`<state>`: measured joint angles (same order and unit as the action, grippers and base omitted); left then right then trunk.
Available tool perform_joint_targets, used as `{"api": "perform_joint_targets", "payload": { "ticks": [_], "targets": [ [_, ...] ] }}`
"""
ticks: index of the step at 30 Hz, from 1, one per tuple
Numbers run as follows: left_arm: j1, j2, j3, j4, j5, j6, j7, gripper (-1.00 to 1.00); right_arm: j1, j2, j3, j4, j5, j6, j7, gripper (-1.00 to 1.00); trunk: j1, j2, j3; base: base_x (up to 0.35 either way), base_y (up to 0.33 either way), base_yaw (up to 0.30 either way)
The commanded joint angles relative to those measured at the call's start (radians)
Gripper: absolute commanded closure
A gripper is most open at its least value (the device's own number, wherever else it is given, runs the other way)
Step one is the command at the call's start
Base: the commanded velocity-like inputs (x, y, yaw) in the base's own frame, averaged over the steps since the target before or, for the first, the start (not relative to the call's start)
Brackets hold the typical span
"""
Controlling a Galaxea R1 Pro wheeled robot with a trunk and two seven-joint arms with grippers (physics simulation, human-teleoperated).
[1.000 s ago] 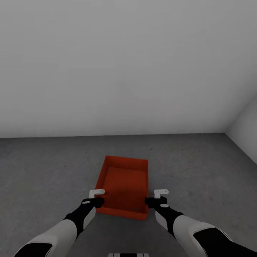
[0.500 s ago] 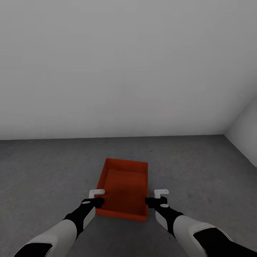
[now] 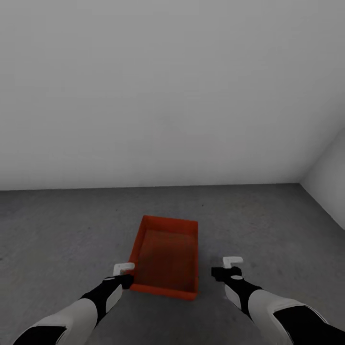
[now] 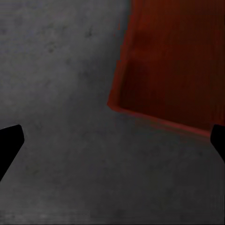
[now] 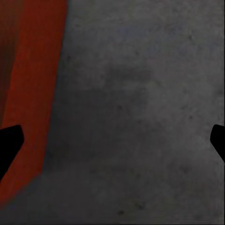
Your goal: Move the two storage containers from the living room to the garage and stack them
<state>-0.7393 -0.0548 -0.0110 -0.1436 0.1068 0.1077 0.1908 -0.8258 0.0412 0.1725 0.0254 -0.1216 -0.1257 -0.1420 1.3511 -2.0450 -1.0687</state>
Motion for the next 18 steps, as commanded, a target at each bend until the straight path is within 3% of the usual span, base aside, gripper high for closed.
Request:
{"api": "perform_joint_targets", "payload": {
  "ticks": [1, 3, 9, 13, 18],
  "targets": [
    [0.000, 0.006, -0.003, 0.014, 0.015, 0.004, 0.002, -1.00, -0.001, -0.013, 0.009, 0.004, -0.010, -0.005, -0.001, -1.00, -0.004, 0.007, 0.003, 0.000, 0.000, 0.000],
    [0.000, 0.019, -0.003, 0.052, 0.035, 0.001, -0.001, -1.00, 0.001, -0.044, 0.009, 0.006, -0.011, -0.003, 0.001, -1.00, -0.012, 0.021, 0.009, 0.000, 0.000, 0.000],
    [0.000, 0.041, -0.003, 0.110, 0.109, -0.002, -0.003, -1.00, 0.041, -0.091, 0.009, 0.008, -0.012, 0.014, 0.004, -1.00, -0.035, 0.063, 0.028, 0.000, 0.000, 0.000],
    [0.001, 0.061, -0.003, 0.132, 0.128, -0.002, -0.002, -1.00, 0.104, -0.103, 0.008, 0.008, -0.012, 0.017, 0.004, -1.00, -0.050, 0.091, 0.040, 0.000, 0.000, 0.000],
    [0.001, 0.105, -0.003, 0.142, 0.137, -0.002, -0.003, -1.00, 0.212, -0.109, 0.008, 0.008, -0.011, 0.012, 0.004, -1.00, -0.069, 0.126, 0.056, 0.000, 0.000, 0.000]
  ]
}}
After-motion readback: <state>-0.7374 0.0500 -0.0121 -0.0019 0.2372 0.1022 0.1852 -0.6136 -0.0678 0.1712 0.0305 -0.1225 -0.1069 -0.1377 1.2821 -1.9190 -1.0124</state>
